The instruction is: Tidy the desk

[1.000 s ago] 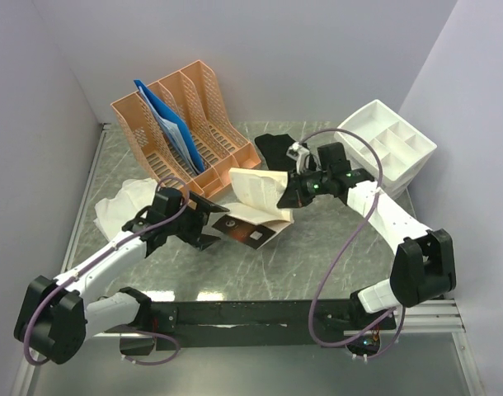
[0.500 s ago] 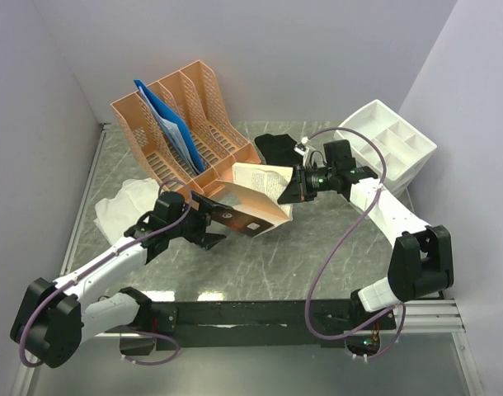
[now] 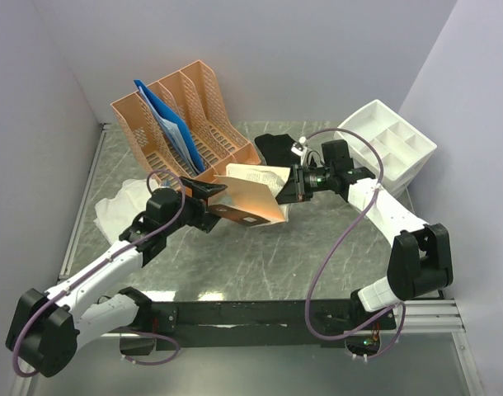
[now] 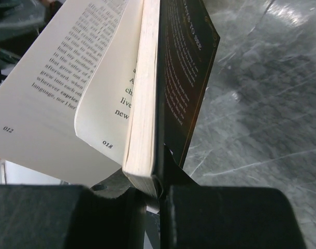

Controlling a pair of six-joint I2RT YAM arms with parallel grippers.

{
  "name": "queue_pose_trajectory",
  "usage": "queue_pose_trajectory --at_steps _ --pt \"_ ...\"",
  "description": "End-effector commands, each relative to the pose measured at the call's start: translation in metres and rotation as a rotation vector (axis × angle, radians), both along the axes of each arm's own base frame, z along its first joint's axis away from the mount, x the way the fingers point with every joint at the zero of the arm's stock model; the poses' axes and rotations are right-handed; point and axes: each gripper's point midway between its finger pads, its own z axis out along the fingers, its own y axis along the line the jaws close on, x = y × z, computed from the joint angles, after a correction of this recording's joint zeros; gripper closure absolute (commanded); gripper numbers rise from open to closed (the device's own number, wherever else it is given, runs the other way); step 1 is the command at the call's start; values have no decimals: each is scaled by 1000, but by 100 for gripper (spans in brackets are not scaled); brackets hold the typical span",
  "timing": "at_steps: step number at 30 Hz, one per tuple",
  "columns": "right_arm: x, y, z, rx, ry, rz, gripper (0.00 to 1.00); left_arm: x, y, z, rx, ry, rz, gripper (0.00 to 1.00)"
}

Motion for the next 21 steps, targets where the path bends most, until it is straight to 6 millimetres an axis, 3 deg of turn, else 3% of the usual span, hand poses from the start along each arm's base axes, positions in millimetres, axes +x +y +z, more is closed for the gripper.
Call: queue_pose_trajectory --at_steps 1,7,10,21 --pt "-18 17 24 58 -105 101 100 15 -2 27 -39 -118 36 1" --pt "-45 27 21 -20 -229 232 100 22 -8 30 -11 -135 13 1" --pt "-52 28 20 -82 -388 311 100 21 -10 28 -16 -132 1 0" --pt "-62 27 23 -223 -785 526 95 8 -29 11 -18 -92 -139 1"
